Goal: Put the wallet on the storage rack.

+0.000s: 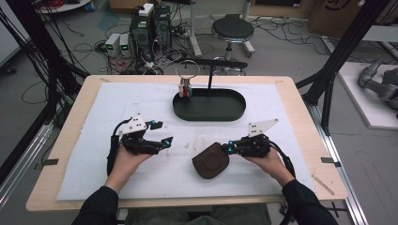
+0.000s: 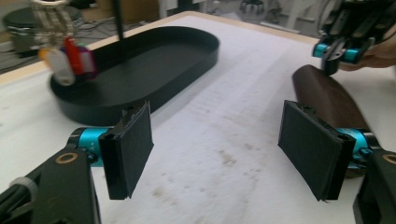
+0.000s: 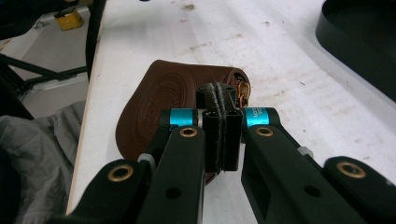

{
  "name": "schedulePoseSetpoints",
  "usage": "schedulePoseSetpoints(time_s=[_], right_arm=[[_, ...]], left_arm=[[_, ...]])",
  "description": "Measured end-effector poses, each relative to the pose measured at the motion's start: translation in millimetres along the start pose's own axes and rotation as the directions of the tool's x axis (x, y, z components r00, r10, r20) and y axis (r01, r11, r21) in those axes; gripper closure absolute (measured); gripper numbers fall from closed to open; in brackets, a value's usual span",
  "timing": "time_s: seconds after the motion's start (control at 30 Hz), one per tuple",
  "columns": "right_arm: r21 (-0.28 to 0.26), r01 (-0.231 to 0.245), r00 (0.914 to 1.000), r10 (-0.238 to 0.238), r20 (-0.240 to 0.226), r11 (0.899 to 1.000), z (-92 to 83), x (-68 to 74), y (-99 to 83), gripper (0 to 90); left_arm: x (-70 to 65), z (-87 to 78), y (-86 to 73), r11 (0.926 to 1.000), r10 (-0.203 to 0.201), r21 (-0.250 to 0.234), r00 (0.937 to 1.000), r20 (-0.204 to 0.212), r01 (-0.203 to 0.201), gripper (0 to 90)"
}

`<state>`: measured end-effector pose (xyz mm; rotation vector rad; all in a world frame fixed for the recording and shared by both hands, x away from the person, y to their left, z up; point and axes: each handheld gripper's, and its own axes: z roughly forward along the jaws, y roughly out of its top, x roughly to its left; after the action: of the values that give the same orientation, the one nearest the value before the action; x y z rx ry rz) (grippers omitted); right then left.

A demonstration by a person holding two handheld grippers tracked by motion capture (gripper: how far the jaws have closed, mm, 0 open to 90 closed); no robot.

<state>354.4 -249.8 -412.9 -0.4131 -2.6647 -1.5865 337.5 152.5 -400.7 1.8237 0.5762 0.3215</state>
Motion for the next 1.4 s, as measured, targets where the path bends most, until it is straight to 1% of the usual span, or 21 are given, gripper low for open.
schedulePoseSetpoints(time_s=[0.1, 0.2, 0.23, 0.27, 0.3, 0.37, 0.4, 0.47, 0.57, 0.6, 0.7, 0.73, 0.83, 0.93, 1.03, 1.1, 1.17, 1.2, 1.23, 1.37, 1.4], right_arm=[[-0.004, 0.030, 0.9995, -0.030, -0.001, 1.000, -2.0, 3.2, 1.3, 90.0], [-0.003, 0.050, 0.9987, -0.050, -0.011, 0.999, -3.9, 4.9, 2.1, 90.0], [-0.001, 0.059, 0.9982, -0.059, -0.011, 0.998, -4.6, 5.3, 2.3, 90.0], [-0.005, 0.057, 0.9982, -0.058, -0.014, 0.998, -4.8, 6.2, 2.6, 90.0], [-0.006, 0.069, 0.9975, -0.069, -0.015, 0.998, -5.1, 6.2, 2.8, 90.0], [-0.008, 0.072, 0.9972, -0.073, -0.021, 0.997, -5.5, 7.2, 3.2, 90.0], [-0.008, 0.074, 0.9970, -0.074, -0.024, 0.997, -5.7, 7.5, 3.3, 90.0], [-0.011, 0.072, 0.9971, -0.072, -0.024, 0.997, -5.9, 8.1, 3.4, 90.0], [-0.010, 0.087, 0.9957, -0.088, -0.030, 0.996, -6.6, 8.1, 3.6, 90.0], [-0.013, 0.088, 0.9957, -0.088, -0.030, 0.996, -6.8, 8.6, 3.7, 90.0], [-0.015, 0.093, 0.9951, -0.093, -0.035, 0.996, -7.5, 9.8, 3.9, 90.0], [-0.019, 0.103, 0.9939, -0.103, -0.038, 0.995, -7.3, 9.4, 4.0, 90.0], [-0.023, 0.110, 0.9927, -0.111, -0.047, 0.994, -8.0, 10.1, 4.2, 90.0], [-0.025, 0.119, 0.9914, -0.120, -0.053, 0.993, -8.6, 10.8, 4.5, 90.0], [-0.026, 0.126, 0.9903, -0.127, -0.056, 0.992, -8.9, 11.2, 4.7, 90.0], [-0.026, 0.127, 0.9899, -0.129, -0.059, 0.992, -9.2, 11.3, 4.7, 90.0], [-0.028, 0.129, 0.9894, -0.130, -0.064, 0.991, -9.2, 11.4, 4.8, 90.0], [-0.029, 0.128, 0.9894, -0.129, -0.066, 0.991, -9.2, 11.5, 4.8, 90.0], [-0.028, 0.129, 0.9891, -0.131, -0.067, 0.991, -9.2, 11.4, 4.8, 90.0], [-0.029, 0.136, 0.9872, -0.138, -0.080, 0.990, -11.1, 11.2, 4.5, 88.3], [-0.036, 0.140, 0.9858, -0.143, -0.089, 0.990, -12.0, 10.8, 4.5, 84.2]], left_arm=[[-5.9, 6.8, 0.3, 1.0000, -0.008, 0.006, 0.9990, 0.045, 0.008, 25.9], [-12.9, 15.0, 0.6, 0.9998, -0.018, 0.014, 0.9945, 0.103, 0.017, 25.9], [-15.3, 17.6, 0.9, 0.9996, -0.026, 0.018, 0.9923, 0.122, 0.024, 25.9], [-17.3, 20.1, 1.0, 0.9995, -0.025, 0.024, 0.9899, 0.140, 0.022, 25.9], [-19.0, 21.8, 1.1, 0.9994, -0.024, 0.030, 0.9882, 0.152, 0.020, 25.9], [-24.2, 28.1, 0.4, 0.9987, -0.031, 0.047, 0.9820, 0.186, 0.023, 25.9], [-25.6, 30.2, -0.1, 0.9981, -0.036, 0.057, 0.9798, 0.196, 0.025, 26.0], [-29.4, 36.1, -1.8, 0.9958, -0.053, 0.085, 0.9730, 0.225, 0.034, 26.0], [-34.4, 45.3, -4.5, 0.9910, -0.070, 0.129, 0.9649, 0.253, 0.038, 26.0], [-35.6, 48.7, -5.7, 0.9885, -0.075, 0.147, 0.9612, 0.265, 0.036, 26.1], [-38.5, 56.2, -7.5, 0.9807, -0.096, 0.191, 0.9535, 0.286, 0.042, 26.2], [-39.5, 59.3, -8.2, 0.9768, -0.105, 0.210, 0.9498, 0.295, 0.043, 26.2], [-42.3, 65.3, -9.5, 0.9697, -0.116, 0.241, 0.9441, 0.309, 0.040, 26.4], [-44.7, 70.5, -10.1, 0.9653, -0.120, 0.259, 0.9390, 0.322, 0.035, 27.5], [-47.2, 73.8, -10.7, 0.9627, -0.113, 0.270, 0.9321, 0.344, 0.017, 33.4], [-48.8, 76.3, -11.3, 0.9589, -0.114, 0.284, 0.9216, 0.371, 0.004, 39.6], [-51.1, 79.2, -11.8, 0.9547, -0.114, 0.297, 0.9087, 0.402, -0.012, 46.4], [-52.4, 80.3, -11.9, 0.9538, -0.110, 0.300, 0.9071, 0.406, -0.019, 50.1], [-53.0, 80.6, -11.7, 0.9540, -0.110, 0.299, 0.9081, 0.404, -0.018, 50.4], [-51.1, 79.5, -11.1, 0.9563, -0.124, 0.292, 0.8987, 0.421, -0.005, 55.3], [-51.3, 79.4, -11.0, 0.9582, -0.131, 0.286, 0.8949, 0.427, 0.004, 56.7]])
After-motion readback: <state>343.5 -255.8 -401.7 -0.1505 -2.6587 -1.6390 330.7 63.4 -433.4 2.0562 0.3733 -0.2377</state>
